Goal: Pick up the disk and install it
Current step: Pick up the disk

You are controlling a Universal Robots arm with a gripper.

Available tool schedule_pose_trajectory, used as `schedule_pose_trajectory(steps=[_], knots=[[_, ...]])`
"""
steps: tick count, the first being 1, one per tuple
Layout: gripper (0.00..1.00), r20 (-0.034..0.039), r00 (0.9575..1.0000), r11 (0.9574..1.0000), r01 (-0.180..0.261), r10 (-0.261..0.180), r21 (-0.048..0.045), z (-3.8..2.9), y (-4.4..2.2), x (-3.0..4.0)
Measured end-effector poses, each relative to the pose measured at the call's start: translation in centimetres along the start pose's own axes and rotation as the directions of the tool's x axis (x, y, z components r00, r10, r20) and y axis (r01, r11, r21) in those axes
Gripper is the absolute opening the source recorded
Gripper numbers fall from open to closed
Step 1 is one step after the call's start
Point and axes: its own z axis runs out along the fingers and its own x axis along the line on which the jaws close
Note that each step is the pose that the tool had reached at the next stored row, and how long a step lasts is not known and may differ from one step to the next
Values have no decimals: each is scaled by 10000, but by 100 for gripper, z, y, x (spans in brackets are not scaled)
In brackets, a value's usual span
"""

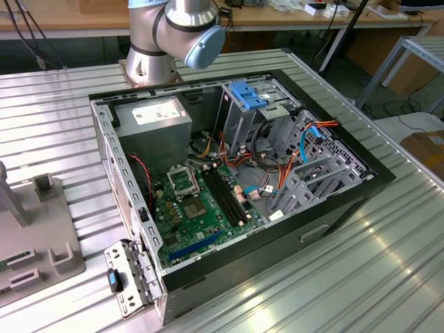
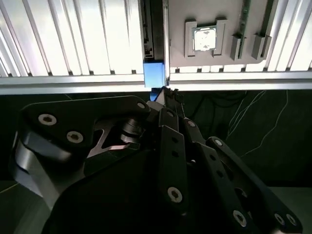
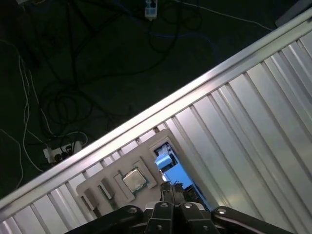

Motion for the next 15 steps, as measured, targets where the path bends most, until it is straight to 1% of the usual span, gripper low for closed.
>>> schedule_pose_trajectory(steps=[2, 3, 6, 7, 9, 10, 11, 12, 13, 14, 15], knots=[[11, -15, 9992, 9992, 392, -392, 9, 2, 0, 0], [11, -33, 9963, 9963, 858, -858, 18, 5, 0, 0], [11, -59, 9891, 9891, 1470, -1469, 29, 11, -1, -1], [11, -68, 9861, 9862, 1658, -1658, 31, 12, -1, -1], [11, -85, 9783, 9783, 2069, -2069, 38, 18, -1, -1], [11, -95, 9729, 9730, 2309, -2308, 42, 21, -1, -1], [11, -103, 9686, 9686, 2484, -2484, 44, 23, -1, -1], [11, -117, 9589, 9589, 2836, -2835, 49, 29, -1, -1], [11, -125, 9540, 9540, 2996, -2996, 51, 31, -1, -1], [11, -143, 9406, 9406, 3394, -3393, 55, 37, -2, -1], [11, -150, 9351, 9352, 3541, -3540, 57, 40, -2, -1]])
